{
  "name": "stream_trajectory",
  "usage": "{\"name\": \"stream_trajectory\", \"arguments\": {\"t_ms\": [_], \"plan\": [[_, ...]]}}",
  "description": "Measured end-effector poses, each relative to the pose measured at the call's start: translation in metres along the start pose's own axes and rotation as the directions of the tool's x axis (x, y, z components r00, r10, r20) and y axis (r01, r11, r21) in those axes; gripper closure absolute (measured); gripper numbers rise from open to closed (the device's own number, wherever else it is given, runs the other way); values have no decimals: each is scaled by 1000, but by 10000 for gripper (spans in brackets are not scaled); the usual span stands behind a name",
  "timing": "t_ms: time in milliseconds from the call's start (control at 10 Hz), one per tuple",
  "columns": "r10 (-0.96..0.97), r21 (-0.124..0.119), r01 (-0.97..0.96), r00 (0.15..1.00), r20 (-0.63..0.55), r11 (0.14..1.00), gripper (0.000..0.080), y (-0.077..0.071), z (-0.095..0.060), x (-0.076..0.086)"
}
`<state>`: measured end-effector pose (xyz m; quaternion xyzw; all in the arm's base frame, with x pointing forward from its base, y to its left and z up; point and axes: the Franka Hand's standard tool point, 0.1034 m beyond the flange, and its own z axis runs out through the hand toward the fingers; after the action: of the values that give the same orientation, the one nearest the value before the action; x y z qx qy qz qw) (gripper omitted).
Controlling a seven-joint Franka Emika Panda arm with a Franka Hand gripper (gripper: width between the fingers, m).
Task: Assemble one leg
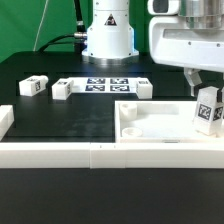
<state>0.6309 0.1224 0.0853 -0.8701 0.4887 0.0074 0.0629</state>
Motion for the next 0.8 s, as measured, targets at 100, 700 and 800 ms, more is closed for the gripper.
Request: {"name": "stream_trajectory", "arguments": {"t_ms": [100,700,800], "plan": [[103,8,-103,995,-12,995,499,0,0,-1],[208,18,-208,978,0,978,191,-2,-1,1],[80,10,-80,997,-6,997,191,-1,0,2]]}}
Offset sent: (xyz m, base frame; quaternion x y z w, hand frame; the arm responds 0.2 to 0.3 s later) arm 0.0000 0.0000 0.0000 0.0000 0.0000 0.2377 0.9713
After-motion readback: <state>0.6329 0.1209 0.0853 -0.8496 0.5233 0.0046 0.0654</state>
